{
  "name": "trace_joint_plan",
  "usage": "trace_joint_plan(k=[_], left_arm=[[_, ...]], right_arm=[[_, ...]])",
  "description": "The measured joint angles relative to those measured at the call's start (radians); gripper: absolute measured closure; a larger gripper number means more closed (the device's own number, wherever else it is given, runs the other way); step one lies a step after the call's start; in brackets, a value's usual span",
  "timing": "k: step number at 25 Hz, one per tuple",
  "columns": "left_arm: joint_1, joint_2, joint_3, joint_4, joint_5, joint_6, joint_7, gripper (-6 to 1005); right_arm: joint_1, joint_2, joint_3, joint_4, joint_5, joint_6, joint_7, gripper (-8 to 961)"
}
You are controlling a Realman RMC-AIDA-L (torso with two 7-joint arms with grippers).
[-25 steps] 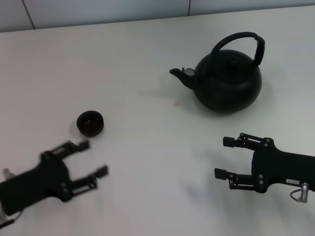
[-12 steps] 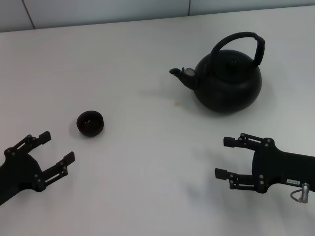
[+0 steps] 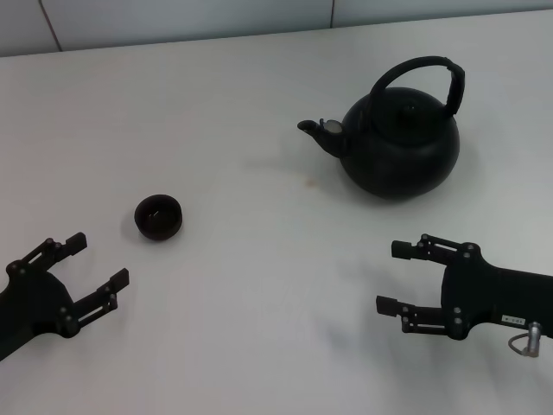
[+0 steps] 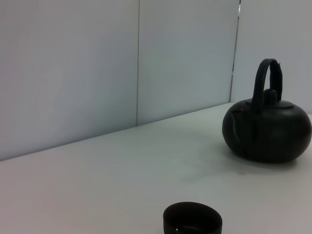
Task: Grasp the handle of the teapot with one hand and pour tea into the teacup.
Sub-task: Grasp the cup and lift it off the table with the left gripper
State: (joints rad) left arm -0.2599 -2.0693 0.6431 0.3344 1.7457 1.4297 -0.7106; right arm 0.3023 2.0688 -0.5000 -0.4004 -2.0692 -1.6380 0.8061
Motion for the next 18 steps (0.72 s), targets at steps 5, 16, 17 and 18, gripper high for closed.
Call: trace_joint_plan(k=[5,16,17,18], left_arm=[[-0.012,-0.002,0.000,-0.002,0.000,-0.006,0.000,187],[-0.108,-0.006,0.002,-0.101,0.000,-0.096,0.041,198],[-0.108,-0.006,0.002,-0.101,0.000,-0.096,0.041,199],[-0.114,-0.006,0.001,-0.106,0.000,-0.103,0.041,201]], right_arm=[[0.002,0.002,0.001,0.000,0.000,0.001,0.000,145],[0.003,0.004,0.002,-0.002,0.001,0.001,0.001,145],[0.003,0.004,0.002,-0.002,0.001,0.001,0.001,145],[0.003,0.004,0.002,-0.002,0.001,0.001,0.001,145]])
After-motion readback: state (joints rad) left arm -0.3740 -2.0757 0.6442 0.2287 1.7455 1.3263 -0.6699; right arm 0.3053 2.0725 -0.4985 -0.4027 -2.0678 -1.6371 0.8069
